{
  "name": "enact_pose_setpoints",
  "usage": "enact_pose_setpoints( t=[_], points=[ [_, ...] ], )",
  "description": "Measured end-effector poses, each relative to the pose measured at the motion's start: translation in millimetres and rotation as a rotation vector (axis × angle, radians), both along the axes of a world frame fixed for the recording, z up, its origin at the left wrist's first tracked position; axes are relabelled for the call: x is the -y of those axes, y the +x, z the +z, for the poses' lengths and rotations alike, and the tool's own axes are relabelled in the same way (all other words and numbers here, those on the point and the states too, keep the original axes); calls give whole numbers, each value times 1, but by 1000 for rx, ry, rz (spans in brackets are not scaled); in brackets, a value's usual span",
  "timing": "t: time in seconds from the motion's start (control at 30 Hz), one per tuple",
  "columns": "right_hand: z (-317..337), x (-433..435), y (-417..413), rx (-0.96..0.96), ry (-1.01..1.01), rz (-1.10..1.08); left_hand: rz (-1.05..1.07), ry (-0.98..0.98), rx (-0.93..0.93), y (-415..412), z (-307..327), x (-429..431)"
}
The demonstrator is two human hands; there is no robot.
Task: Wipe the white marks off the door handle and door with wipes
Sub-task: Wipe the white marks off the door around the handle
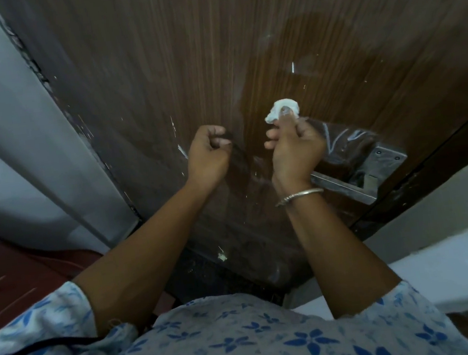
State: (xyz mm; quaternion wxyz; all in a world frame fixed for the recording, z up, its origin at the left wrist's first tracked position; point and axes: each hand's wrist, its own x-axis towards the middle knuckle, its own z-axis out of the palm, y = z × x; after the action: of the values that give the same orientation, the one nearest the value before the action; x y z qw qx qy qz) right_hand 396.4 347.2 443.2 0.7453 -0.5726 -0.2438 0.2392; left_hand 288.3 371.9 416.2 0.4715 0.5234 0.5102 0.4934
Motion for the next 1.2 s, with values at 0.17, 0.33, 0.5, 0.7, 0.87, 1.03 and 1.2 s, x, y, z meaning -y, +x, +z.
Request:
enact_pose_setpoints(
  t=[0.17,0.33,0.5,0.7,0.87,1.03,1.2],
  points=[
    [4,1,-3,114,-88,-27,27,8,57,-2,8,-2],
    [19,4,15,874,-388,76,-9,42,40,1,16,-1],
    [37,13,28,1282,-534,-12,-35,20,51,6,18,2],
    [34,37,53,1349,-556,-102,-49,7,67,5,18,1],
    [29,33,45,1409,-553,-93,-117,20,25,19,17,7],
    [28,48,66,1437,-574,-138,-150,30,13,25,18,7],
    [28,68,85,1368,-635,-219,-157,6,12,30,15,5]
  ],
)
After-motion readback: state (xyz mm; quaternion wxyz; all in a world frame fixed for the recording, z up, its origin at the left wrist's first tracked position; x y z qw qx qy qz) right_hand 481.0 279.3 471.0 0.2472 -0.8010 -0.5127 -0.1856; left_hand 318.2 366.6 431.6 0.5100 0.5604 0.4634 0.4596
